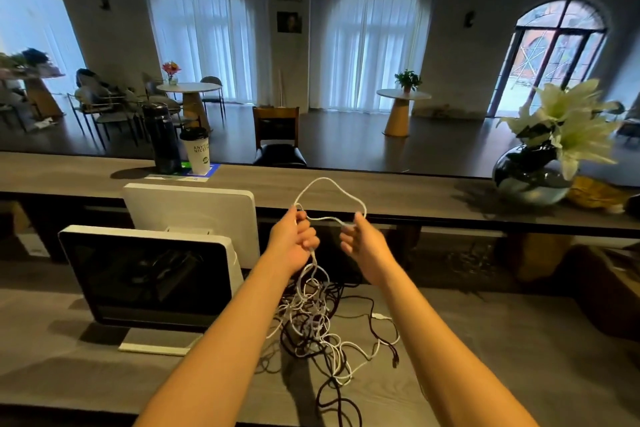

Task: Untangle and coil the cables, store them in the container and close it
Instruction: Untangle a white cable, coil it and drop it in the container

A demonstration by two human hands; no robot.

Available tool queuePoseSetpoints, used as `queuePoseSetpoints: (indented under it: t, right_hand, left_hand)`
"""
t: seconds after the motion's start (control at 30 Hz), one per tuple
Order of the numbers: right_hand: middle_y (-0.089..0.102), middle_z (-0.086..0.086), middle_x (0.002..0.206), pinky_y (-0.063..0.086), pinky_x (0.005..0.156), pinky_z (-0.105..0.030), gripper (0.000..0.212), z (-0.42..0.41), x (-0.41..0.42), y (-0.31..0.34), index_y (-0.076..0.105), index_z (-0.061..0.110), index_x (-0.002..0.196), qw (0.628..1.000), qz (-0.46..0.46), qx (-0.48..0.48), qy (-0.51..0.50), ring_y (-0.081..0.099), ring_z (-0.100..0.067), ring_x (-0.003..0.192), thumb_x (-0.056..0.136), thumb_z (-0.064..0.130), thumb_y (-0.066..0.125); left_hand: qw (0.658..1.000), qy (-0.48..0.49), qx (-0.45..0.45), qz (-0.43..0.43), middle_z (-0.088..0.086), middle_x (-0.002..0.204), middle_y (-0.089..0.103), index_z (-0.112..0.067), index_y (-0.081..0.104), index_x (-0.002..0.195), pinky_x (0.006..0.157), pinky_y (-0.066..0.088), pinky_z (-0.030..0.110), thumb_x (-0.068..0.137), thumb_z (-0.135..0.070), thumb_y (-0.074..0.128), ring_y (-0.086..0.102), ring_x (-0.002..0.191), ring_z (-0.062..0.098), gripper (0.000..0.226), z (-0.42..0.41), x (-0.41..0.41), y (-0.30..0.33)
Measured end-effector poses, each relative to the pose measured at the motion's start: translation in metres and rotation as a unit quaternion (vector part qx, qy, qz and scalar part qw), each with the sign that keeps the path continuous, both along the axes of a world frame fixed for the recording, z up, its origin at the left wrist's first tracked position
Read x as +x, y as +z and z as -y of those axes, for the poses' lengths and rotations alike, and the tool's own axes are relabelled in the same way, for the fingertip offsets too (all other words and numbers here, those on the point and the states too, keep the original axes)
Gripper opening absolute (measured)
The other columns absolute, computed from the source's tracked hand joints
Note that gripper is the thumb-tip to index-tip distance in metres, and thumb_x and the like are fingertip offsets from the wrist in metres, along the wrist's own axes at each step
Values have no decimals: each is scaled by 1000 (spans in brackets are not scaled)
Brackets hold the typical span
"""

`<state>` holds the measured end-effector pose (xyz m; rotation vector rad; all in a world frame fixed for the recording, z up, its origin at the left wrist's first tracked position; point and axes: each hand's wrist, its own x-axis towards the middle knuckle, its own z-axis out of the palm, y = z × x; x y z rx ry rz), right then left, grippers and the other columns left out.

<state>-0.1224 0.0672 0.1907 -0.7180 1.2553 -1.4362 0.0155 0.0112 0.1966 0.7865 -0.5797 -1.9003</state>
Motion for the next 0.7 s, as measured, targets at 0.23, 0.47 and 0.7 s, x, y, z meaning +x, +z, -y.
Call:
queuePoseSetpoints:
  t: [0.23, 0.47, 0.7]
  right_hand:
    - [70, -11, 120, 40, 108, -32, 58, -11, 30, -50, 57, 7, 133, 990, 20, -89, 111, 60, -19, 123, 107, 44, 20]
    - [48, 0, 64, 42, 68, -29, 32, -9, 42, -47, 58, 14, 77, 981, -153, -118, 30, 51, -10, 62, 104, 18, 43]
    - [34, 5, 49, 20, 44, -24, 33, -6, 33, -47, 56, 13, 77, 992, 5, -99, -80, 25, -8, 43, 105, 19, 40]
  left_hand:
    - [991, -32, -16, -127, -6, 42, 25, -13, 49, 75, 35, 26, 20, 107, -39, 34, 22, 32, 8, 45, 7, -9, 43]
    - [992, 28, -26, -123, -6, 43, 27, -12, 55, 78, 42, 28, 20, 108, -37, 34, 25, 35, 7, 44, 22, -4, 42]
    - [973, -35, -144, 179, 9, 101, 71, -9, 66, 110, 100, 46, 40, 106, -52, 20, 67, 96, 22, 63, 2, -10, -8]
